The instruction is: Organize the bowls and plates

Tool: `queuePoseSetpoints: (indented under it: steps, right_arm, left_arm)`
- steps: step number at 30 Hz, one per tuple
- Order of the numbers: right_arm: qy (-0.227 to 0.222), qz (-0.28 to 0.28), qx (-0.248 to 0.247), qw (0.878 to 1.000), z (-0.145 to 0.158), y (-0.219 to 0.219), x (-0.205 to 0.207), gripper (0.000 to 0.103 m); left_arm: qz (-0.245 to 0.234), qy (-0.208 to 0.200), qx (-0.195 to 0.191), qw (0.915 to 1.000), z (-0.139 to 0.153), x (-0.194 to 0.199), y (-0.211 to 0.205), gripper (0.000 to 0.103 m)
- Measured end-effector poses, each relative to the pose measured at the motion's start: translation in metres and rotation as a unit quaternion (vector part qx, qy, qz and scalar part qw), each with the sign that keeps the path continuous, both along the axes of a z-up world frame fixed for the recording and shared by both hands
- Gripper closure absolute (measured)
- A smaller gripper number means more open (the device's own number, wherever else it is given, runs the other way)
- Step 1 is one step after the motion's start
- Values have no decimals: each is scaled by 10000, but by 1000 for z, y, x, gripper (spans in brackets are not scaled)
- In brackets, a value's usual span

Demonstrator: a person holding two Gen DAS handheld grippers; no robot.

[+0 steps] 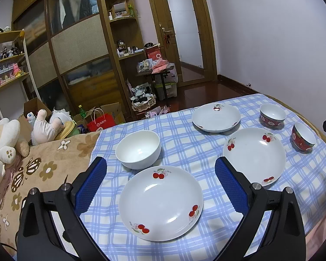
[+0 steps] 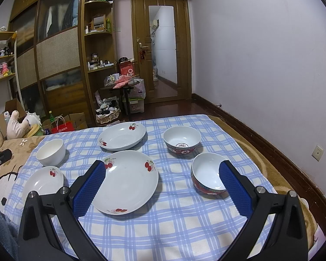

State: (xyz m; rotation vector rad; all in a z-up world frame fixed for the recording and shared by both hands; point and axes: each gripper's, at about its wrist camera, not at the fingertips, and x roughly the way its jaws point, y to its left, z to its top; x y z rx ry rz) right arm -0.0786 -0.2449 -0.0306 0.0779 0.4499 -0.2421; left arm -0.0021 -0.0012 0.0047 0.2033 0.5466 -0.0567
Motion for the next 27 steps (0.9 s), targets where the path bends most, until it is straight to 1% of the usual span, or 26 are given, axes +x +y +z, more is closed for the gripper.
queuePoseSetpoints:
  steps: [27]
  right_arm:
    - [30,24,-20,10000,0,2,-1,0]
  left_arm:
    - [-8,26,8,10000,0,0,0,5]
